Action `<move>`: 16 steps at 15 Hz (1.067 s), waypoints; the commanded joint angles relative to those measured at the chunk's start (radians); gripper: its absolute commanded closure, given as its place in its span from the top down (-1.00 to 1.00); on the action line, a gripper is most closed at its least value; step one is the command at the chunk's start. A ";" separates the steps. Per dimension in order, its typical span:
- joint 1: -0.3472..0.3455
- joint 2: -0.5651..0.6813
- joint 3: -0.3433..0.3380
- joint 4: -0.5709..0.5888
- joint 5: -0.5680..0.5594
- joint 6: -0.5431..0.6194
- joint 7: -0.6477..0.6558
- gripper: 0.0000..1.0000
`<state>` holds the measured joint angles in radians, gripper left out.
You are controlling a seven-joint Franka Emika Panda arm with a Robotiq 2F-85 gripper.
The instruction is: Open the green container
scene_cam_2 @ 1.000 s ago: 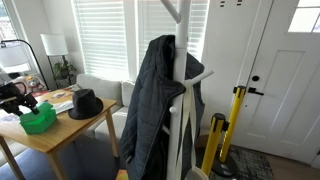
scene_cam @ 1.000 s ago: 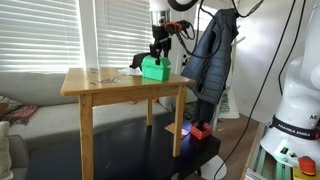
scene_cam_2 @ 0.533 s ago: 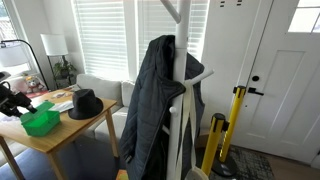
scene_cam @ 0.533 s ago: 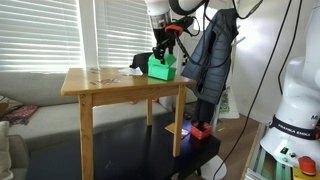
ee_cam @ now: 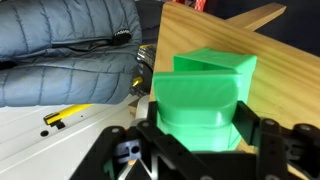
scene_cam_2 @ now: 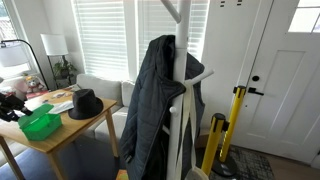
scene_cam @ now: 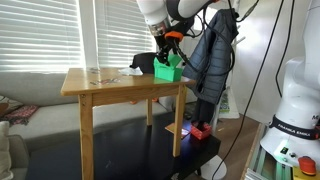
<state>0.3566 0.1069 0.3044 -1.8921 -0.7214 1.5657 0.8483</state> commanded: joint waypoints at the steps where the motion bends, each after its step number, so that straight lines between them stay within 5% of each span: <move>1: 0.002 0.003 -0.001 0.006 0.000 -0.005 0.001 0.49; 5: 0.002 0.006 -0.001 0.012 -0.001 -0.007 0.001 0.49; 6: 0.002 0.006 -0.001 0.013 -0.001 -0.008 0.001 -0.01; 16: 0.066 0.088 0.018 0.030 -0.182 -0.164 0.131 -0.01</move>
<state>0.3913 0.1550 0.3133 -1.8827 -0.8293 1.4701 0.9266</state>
